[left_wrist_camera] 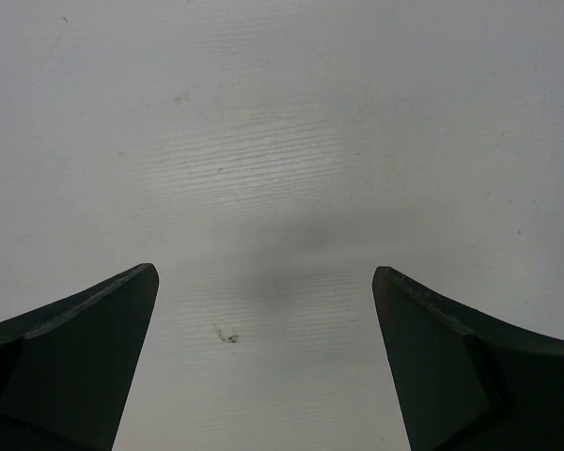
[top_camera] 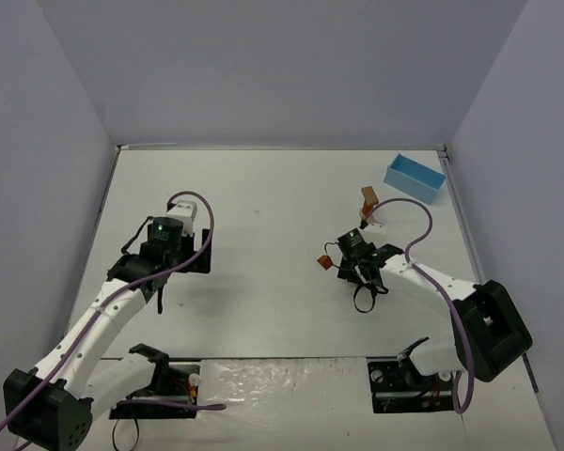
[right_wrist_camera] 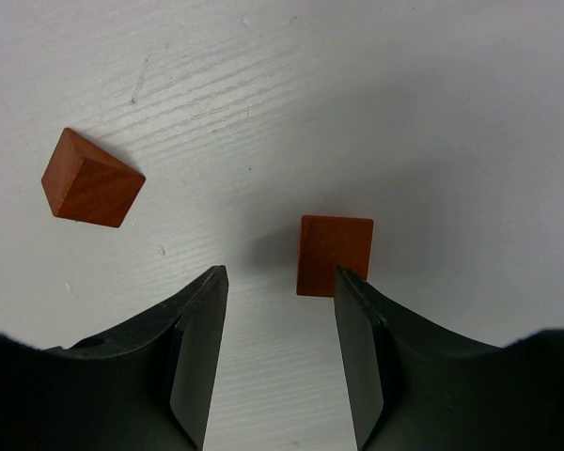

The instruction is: Build the wood block tower

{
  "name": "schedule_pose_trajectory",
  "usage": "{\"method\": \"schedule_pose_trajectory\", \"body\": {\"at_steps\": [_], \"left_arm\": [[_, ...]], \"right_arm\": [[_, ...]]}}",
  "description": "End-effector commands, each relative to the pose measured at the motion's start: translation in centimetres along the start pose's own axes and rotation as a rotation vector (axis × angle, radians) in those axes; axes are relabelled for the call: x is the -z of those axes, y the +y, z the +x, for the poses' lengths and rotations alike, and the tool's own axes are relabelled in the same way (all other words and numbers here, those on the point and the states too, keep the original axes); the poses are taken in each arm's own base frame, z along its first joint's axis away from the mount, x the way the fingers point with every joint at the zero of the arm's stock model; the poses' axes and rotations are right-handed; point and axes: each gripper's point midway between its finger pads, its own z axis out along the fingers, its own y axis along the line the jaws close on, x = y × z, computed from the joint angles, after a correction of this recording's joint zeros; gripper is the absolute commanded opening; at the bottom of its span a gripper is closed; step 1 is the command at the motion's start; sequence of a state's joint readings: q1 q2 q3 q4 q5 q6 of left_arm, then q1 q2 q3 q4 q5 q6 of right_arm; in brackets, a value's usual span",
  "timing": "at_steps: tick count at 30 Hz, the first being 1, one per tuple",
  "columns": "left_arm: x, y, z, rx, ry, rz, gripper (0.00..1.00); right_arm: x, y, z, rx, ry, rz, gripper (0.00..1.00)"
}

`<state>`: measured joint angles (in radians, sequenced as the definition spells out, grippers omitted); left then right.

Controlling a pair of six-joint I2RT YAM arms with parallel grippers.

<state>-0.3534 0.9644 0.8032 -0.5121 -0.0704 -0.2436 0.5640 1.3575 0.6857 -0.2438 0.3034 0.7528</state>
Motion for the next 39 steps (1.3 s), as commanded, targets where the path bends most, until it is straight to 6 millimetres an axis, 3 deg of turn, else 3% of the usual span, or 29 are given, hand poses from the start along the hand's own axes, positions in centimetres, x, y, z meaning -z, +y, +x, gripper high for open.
{"method": "schedule_pose_trajectory", "body": {"at_steps": [1, 12, 21, 29, 35, 39], "left_arm": [[1.2, -0.5, -3.0, 0.022, -0.092, 0.021, 0.97], [1.3, -0.5, -3.0, 0.021, -0.093, 0.018, 0.97], [1.4, -0.5, -3.0, 0.020, -0.097, 0.021, 0.97], [1.4, -0.6, -3.0, 0.021, -0.096, 0.026, 0.97], [1.5, -0.6, -3.1, 0.022, -0.100, 0.027, 0.97], [1.5, -0.6, -3.2, 0.022, -0.105, 0.029, 0.97]], "right_arm": [[-0.8, -1.2, -0.3, -0.010, -0.038, 0.076, 0.46], [-2.1, -1.4, 0.3, 0.015, -0.005, 0.125, 0.46], [-2.0, -1.8, -1.1, -0.006, -0.033, 0.137, 0.45], [-2.3, -1.6, -2.0, 0.000, -0.038, 0.142, 0.37], [-2.0, -0.9, -2.9, 0.018, -0.056, 0.123, 0.13], [-0.9, 1.9, -4.3, 0.038, -0.083, -0.011, 0.02]]}}
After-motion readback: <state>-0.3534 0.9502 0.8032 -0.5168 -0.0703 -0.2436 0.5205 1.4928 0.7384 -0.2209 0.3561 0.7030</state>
